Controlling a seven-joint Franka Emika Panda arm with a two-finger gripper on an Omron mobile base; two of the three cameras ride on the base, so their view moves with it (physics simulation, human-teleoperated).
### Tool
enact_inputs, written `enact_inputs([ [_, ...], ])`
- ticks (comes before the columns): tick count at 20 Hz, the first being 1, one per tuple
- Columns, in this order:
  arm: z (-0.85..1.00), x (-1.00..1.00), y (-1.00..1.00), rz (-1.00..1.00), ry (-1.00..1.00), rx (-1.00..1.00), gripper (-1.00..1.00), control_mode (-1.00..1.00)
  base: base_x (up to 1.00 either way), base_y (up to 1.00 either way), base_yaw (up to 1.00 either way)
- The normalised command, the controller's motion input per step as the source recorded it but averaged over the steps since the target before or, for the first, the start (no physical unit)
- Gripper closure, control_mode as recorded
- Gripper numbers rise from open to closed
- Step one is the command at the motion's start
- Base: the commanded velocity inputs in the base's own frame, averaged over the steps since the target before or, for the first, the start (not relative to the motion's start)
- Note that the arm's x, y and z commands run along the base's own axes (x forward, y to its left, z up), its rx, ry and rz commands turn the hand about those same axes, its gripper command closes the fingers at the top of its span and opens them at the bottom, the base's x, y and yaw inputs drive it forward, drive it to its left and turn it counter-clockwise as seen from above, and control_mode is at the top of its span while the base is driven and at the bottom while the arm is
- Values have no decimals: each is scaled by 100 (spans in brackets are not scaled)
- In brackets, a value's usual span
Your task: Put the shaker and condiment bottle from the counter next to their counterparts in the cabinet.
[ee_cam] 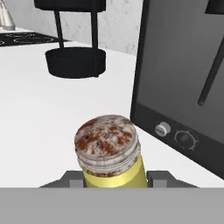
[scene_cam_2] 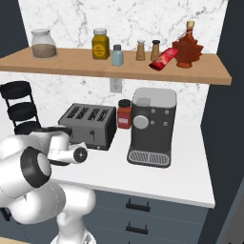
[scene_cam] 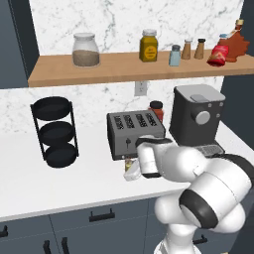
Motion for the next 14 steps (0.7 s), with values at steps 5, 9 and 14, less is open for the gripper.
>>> enact_inputs([
  [5,27,-22,-26,0,-7,8,100,-100,0,0,0],
  [9,56,-26,-10,0,-3,6,100,-100,0,0,0],
  [14,46,-27,-10,0,-3,5,100,-100,0,0,0],
])
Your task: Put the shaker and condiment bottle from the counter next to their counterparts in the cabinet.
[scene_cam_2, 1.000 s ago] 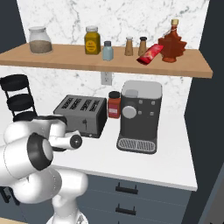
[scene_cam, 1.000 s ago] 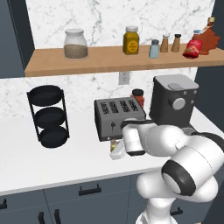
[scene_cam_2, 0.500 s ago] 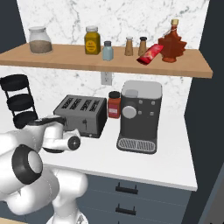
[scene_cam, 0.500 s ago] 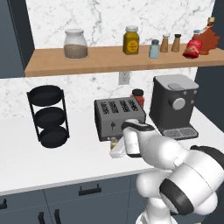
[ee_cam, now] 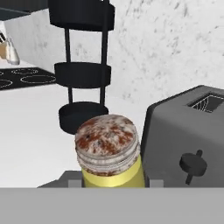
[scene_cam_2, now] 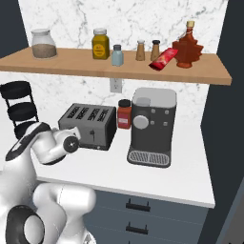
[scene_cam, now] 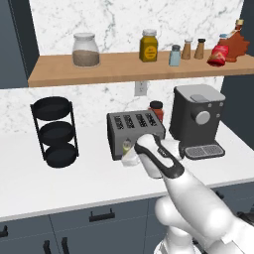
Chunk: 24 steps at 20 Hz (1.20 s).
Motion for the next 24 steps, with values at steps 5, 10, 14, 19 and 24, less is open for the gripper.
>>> enact_inputs([
  [5,46,-29,-8,-2,-1,7,100,-100,0,0,0],
  [10,61,-21,-17,-6,0,13,100,-100,0,0,0],
  [14,49,-19,-17,-8,0,13,100,-100,0,0,0],
  [19,51,-13,-15,-9,0,12,100,-100,0,0,0],
  [24,47,-8,-4,-8,0,7,100,-100,0,0,0],
])
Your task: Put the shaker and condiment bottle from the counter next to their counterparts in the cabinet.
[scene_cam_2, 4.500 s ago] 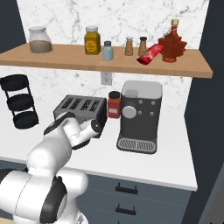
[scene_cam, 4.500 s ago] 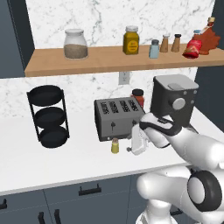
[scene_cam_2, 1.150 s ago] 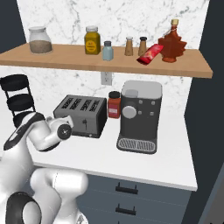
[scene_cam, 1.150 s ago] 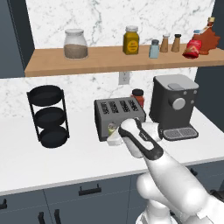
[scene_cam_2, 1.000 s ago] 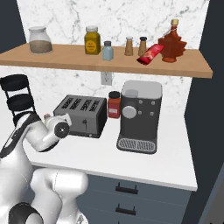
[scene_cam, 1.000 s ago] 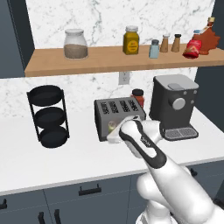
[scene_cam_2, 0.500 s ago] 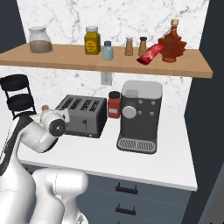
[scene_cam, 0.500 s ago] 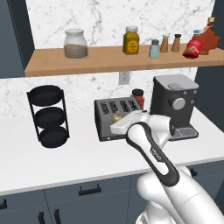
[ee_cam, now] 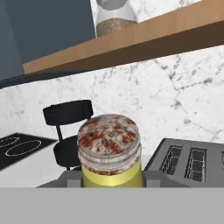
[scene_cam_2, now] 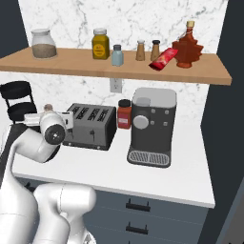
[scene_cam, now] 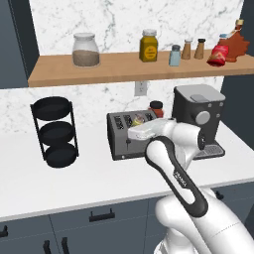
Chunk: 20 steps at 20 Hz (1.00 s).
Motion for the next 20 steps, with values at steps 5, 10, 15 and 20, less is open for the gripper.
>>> enact_inputs([
  [5,51,-5,-3,-11,0,8,100,-100,0,0,0],
  [10,58,-3,-7,-14,1,10,100,-100,0,0,0],
  [15,51,-22,-13,-19,4,11,100,-100,0,0,0],
  [20,40,-50,-21,-18,2,13,100,-100,0,0,0],
])
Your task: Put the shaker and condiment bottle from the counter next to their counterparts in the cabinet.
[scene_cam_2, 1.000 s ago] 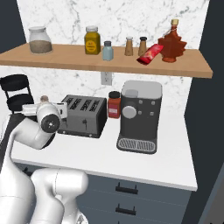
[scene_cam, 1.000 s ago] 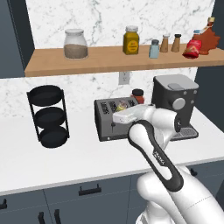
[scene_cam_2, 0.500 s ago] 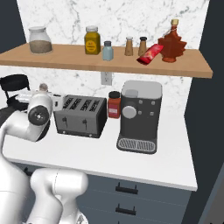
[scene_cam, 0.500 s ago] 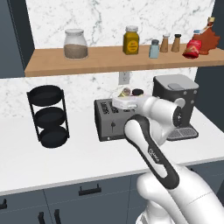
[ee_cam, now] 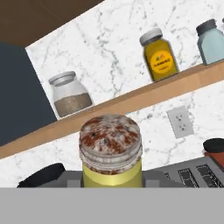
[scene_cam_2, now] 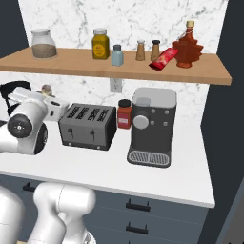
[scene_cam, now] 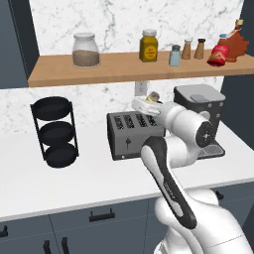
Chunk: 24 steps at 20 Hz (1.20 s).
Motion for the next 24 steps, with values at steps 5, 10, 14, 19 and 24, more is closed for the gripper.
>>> enact_inputs([
  [5,45,-48,-20,-19,2,13,100,-100,0,0,0],
  [10,50,-27,-14,-22,6,12,100,-100,0,0,0],
  [14,35,-8,-19,-15,1,7,100,-100,0,0,0],
  [19,28,-3,-6,-11,1,3,100,-100,0,0,0],
  [24,14,-7,-2,-12,8,1,100,-100,0,0,0],
])
